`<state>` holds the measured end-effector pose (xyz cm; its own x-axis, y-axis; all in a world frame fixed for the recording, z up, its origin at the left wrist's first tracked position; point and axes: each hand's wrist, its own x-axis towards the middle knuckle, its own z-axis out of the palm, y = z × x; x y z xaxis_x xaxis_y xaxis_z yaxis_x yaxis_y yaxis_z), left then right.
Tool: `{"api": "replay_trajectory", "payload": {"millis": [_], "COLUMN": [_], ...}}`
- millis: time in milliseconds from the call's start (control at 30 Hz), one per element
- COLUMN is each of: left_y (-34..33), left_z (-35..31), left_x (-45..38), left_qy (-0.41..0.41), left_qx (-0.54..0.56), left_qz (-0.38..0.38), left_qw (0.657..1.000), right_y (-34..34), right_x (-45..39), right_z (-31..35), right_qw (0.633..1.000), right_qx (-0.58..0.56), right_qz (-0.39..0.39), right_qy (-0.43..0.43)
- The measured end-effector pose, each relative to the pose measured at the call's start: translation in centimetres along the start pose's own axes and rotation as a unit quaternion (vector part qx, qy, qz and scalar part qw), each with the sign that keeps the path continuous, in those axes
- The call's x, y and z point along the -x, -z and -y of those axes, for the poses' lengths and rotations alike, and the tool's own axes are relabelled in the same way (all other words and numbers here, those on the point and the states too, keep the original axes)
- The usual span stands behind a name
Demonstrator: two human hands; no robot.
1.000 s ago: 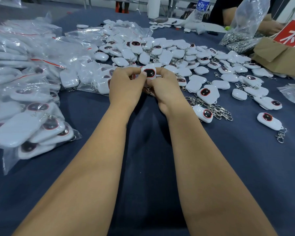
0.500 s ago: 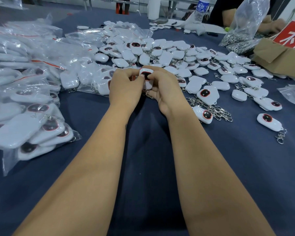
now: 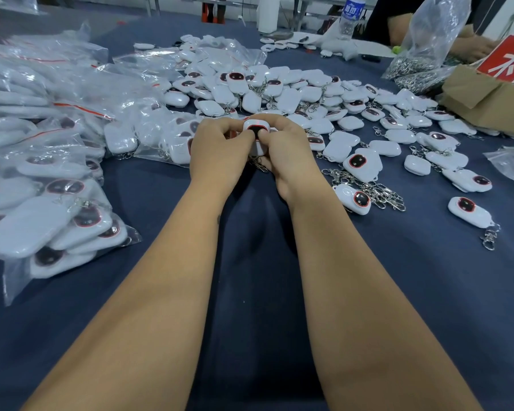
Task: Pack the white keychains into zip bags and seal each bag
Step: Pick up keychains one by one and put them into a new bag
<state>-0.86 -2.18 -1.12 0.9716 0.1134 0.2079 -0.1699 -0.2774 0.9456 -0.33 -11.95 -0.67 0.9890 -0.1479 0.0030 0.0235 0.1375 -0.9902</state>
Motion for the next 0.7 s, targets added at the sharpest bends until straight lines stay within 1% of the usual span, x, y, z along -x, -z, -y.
{"api": "replay_trajectory", "payload": {"millis": [300,400,600,700], "left_y": [-0.12,-0.12,-0.34,-0.33], "left_z": [0.35,0.56,0.75,0.83], "left_x": [-0.28,-0.5,-0.65,-0.7], "left_qy": [-0.011,-0.013,-0.038,-0.044], "left_qx": [-0.005,-0.01,-0.056,-0.06], "left_qz": [-0.015,-0.02,-0.021,-0.023], "left_qw": [1.0,1.0,0.997,0.997], "right_y": [0.2,0.1,0.1,-0.05], "right_x": [-0.38,-0.54,-0.61,-0.54], "right_z": [-0.12,-0.12,-0.15,-0.08], "right_qw": [1.0,1.0,0.999,0.999], "right_qx": [-0.01,-0.013,-0.006,0.007], "right_qz": [0.015,0.007,0.001,-0.004], "right_qy": [-0.016,-0.025,-0.038,-0.033]}}
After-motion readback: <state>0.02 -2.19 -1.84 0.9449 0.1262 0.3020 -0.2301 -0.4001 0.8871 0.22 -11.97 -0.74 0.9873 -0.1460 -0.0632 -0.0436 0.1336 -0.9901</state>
